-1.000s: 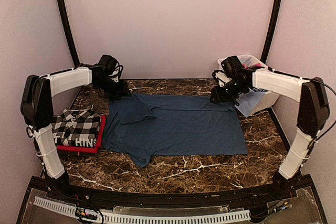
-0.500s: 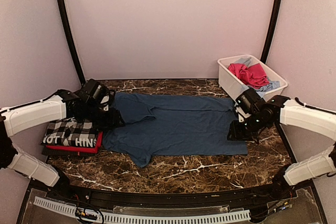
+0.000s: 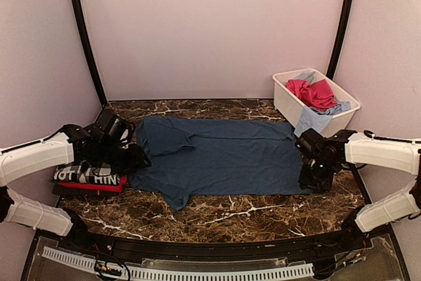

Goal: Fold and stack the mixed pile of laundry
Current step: Pick up the 1/3-folded T-shirt from the center of the board.

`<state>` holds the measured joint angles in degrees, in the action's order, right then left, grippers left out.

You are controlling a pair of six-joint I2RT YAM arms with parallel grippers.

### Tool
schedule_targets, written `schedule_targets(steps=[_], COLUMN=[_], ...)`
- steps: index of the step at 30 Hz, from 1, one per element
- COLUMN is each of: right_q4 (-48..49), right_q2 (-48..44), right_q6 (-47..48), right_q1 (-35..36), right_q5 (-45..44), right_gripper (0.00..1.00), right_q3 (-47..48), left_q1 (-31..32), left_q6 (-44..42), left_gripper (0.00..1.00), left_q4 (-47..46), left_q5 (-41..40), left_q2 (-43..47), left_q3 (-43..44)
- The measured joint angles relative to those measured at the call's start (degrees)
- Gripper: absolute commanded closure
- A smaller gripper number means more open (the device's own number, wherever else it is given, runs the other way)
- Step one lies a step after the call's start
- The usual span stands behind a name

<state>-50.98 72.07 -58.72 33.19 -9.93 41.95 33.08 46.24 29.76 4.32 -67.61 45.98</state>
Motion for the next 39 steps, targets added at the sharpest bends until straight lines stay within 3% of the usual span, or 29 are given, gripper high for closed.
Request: schedule_targets(steps=[22,25,28,35,39], right_q4=[6.4,6.6,6.7,7.0,5.0], right_q2=[8.4,9.7,11.3,12.3,7.9], right_q6=[-2.1,-1.8,-1.5,-0.7,-1.1], right_q1=[-5.0,-5.2,-5.6,-6.2,-6.4], right_q5=[-0.4,-0.2,0.0,0.7,0.5], right_gripper=[0.75,0.82,1.0,1.0,1.0], right_q3=[-1.9,-1.0,0.4,1.6,1.3], left_q1=[0.1,0.1,0.1,0.1,0.2], left_q6=[1.6,1.6,1.6,1.8,1.8], left_gripper=[0.44,0.43,0.43,0.46,0.5], left_q4=[0.7,0.8,0.8,0.6,0.7], left_q5=[-3.7,-4.6,-5.0,-4.8,-3.7], left_q2=[2.1,2.1,2.0,1.3,2.0], left_q3=[-0.1,-0.1,-0.1,-3.5,-6.5])
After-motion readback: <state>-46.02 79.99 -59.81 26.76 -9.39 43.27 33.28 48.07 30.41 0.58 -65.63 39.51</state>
